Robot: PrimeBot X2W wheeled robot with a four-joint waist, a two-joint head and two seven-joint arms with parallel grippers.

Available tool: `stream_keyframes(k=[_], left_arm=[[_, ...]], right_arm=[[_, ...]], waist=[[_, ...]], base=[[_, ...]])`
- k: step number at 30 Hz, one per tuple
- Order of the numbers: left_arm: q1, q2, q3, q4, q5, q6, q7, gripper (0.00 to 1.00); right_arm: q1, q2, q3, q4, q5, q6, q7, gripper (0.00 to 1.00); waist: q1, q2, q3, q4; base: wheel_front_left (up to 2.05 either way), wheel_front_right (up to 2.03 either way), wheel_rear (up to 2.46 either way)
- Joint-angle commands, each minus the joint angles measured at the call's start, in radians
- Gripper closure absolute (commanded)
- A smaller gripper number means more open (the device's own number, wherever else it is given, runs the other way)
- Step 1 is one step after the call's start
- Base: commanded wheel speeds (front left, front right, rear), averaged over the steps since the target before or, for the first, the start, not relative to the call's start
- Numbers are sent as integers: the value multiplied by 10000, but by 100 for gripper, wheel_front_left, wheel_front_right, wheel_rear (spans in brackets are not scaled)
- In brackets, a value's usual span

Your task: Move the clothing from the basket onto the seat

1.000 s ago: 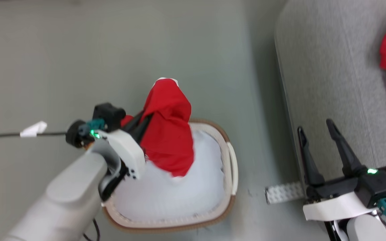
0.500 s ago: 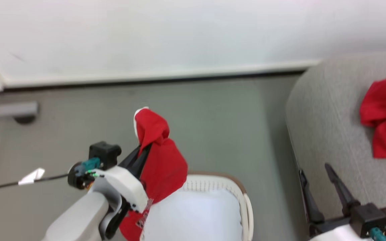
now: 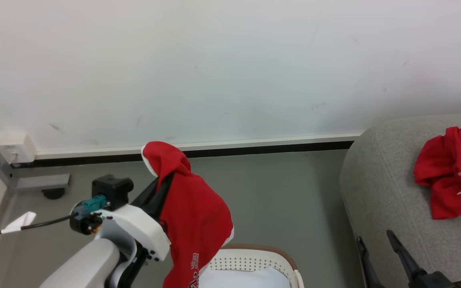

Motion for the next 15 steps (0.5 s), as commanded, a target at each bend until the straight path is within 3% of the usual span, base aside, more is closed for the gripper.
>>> stream_keyframes(k=[1,15], left_arm=[[175,128,56,-263,-115,113,73,100],[271,552,-5,-1590,-48,502,564,100]], right_arm=[[129,-23,26,10,-32,-25,9,0],[-68,-21,276,-102,-156,-25,9,0]], waist=[[4,-1,-47,-54],[4,-1,29,-197]], base=[[0,0,0],[0,0,0]])
